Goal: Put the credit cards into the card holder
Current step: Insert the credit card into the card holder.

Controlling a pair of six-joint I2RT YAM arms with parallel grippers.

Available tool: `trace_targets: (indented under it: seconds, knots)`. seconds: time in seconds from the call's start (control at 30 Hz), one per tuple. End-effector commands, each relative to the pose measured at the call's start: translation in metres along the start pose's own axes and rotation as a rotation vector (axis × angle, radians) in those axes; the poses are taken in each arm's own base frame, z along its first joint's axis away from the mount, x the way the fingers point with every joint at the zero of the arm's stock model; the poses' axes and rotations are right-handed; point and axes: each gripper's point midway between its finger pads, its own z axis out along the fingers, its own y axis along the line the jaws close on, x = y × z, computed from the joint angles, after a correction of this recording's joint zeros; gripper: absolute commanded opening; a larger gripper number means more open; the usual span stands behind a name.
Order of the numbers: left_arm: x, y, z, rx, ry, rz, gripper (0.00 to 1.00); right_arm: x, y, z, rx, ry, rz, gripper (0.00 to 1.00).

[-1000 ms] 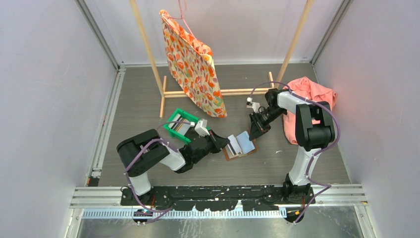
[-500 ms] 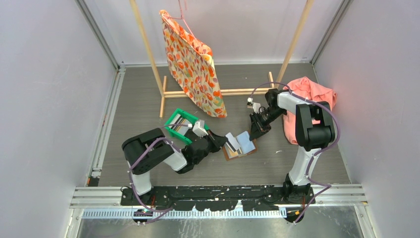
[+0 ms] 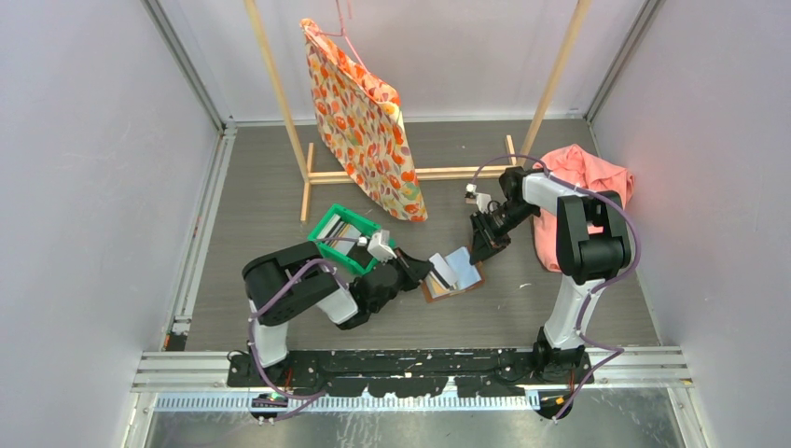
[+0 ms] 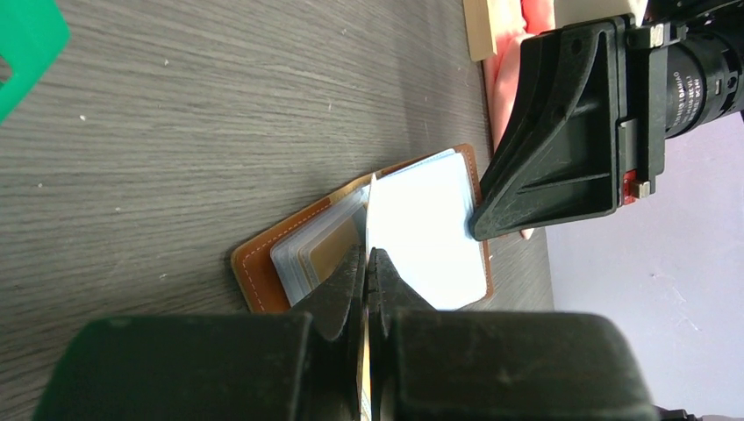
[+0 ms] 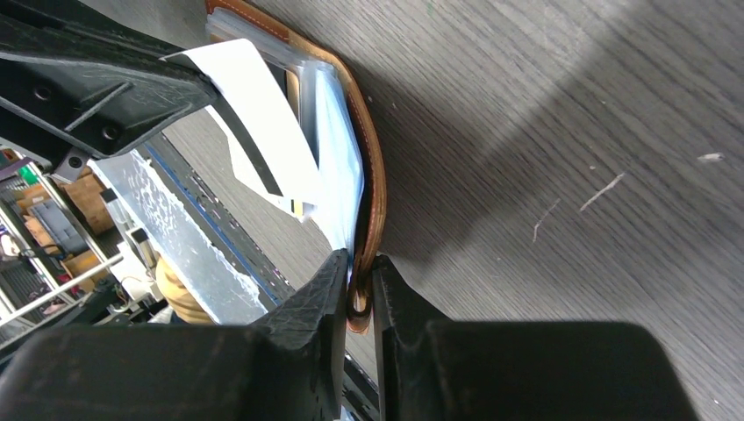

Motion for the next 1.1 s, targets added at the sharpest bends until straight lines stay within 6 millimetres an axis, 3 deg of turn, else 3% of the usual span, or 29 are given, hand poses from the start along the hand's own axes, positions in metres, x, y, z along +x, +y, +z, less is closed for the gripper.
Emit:
trace_targets:
  seconds: [0.0,0.23,0.73,1.07]
  knots:
    - [0.001,-0.008,0.004,0.026,-0.029,-0.022,0.0,-0.007,0.002,-0.007,0.007,-0.034,-0.01,0.2]
    - [0.007,-0.014,0.002,0.044,-0.021,-0.055,0.0,-0.007,0.0,-0.007,0.008,-0.036,0.004,0.21]
    - [0.02,-0.001,0.004,-0.009,0.02,-0.119,0.0,-0.006,-0.001,-0.007,0.005,-0.034,0.02,0.27]
    - [0.024,0.008,0.006,-0.051,0.034,-0.11,0.0,-0.007,-0.023,-0.01,0.137,-0.047,0.032,0.37]
